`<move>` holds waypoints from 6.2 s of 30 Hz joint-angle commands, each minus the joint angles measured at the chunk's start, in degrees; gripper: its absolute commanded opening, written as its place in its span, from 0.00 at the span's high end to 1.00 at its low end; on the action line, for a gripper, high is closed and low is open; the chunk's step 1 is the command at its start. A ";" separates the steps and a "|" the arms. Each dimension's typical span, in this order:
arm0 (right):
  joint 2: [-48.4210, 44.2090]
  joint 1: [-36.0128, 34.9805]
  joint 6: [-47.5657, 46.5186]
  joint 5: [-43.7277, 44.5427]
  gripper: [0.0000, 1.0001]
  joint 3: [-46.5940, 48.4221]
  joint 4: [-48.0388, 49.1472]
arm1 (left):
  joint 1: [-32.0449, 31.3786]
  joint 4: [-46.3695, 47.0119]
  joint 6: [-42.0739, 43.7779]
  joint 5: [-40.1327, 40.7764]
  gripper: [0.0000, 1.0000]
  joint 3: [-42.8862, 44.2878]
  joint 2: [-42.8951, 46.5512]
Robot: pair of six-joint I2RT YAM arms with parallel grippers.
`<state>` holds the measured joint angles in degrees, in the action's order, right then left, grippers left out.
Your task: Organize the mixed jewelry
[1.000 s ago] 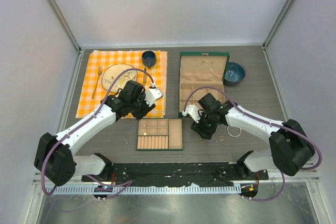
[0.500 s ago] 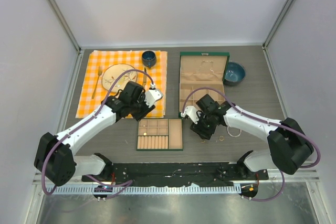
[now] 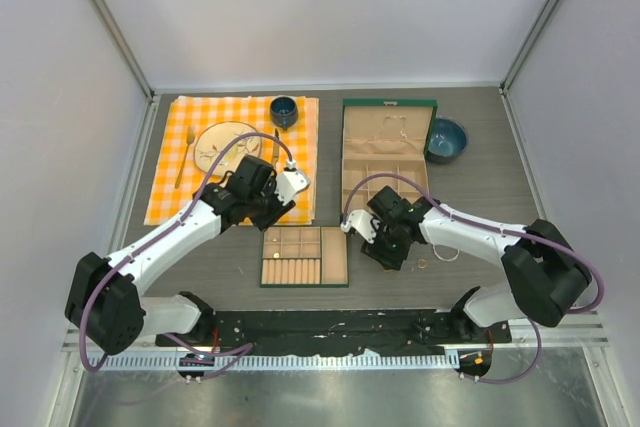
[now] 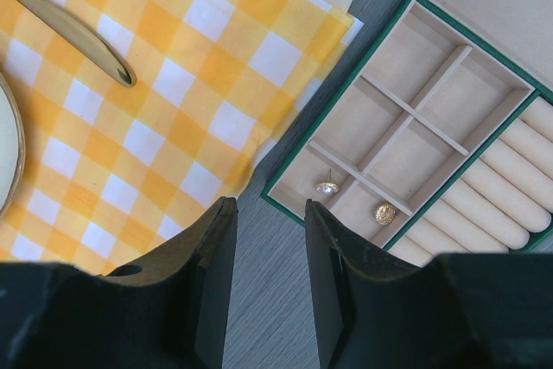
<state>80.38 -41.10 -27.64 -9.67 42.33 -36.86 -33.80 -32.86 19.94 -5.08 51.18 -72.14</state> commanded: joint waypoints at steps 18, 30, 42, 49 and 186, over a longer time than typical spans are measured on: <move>2.15 -3.11 -1.80 7.64 0.80 -0.23 3.37 | -0.30 2.45 0.88 1.74 0.59 -0.73 1.39; 5.22 -3.55 -7.16 12.83 0.88 1.26 6.01 | -0.21 3.68 0.71 2.97 0.59 -1.61 2.26; 7.34 -4.16 -13.32 13.98 0.91 3.81 7.77 | -0.12 5.00 0.27 4.55 0.59 -2.93 5.25; 7.77 -4.86 -12.62 14.07 0.86 4.96 6.72 | -0.12 5.26 0.27 6.14 0.59 -3.19 5.17; 5.84 4.36 9.97 4.49 0.99 17.34 -4.79 | -0.12 8.25 -2.71 -7.54 0.59 -2.05 4.73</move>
<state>89.36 -36.99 -16.82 -3.33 54.30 -39.20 -33.78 -27.68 19.70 -4.27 46.09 -67.77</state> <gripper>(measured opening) 0.110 0.413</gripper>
